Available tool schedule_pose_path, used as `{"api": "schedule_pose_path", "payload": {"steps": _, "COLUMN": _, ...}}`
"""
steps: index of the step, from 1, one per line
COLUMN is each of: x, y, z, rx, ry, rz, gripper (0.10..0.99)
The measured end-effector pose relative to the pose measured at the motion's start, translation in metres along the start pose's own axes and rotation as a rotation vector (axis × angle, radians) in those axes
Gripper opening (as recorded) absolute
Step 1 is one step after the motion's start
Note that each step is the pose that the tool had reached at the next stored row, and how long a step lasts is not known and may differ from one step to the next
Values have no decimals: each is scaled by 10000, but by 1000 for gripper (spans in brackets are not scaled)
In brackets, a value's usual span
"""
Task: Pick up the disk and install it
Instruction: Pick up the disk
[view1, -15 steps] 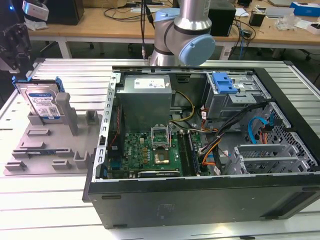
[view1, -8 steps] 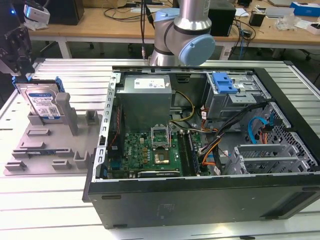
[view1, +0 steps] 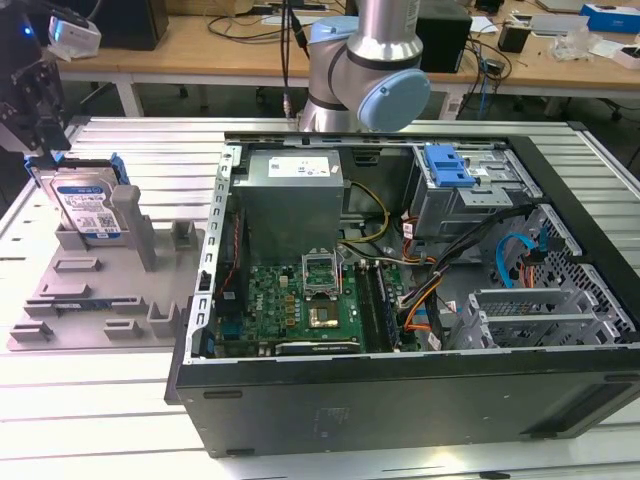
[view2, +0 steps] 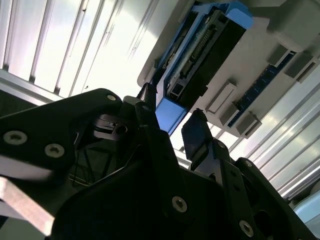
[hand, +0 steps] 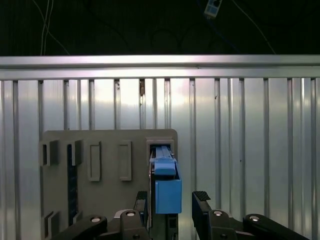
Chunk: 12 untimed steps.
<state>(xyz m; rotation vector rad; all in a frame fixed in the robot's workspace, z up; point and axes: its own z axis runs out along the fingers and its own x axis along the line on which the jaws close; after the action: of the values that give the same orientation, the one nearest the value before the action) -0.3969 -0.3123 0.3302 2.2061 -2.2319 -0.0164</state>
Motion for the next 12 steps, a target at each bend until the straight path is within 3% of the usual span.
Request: {"api": "schedule_pose_path", "payload": {"steps": 12, "x": 0, "y": 12, "z": 86, "rx": 0, "ry": 0, "rz": 0, "gripper": 482}}
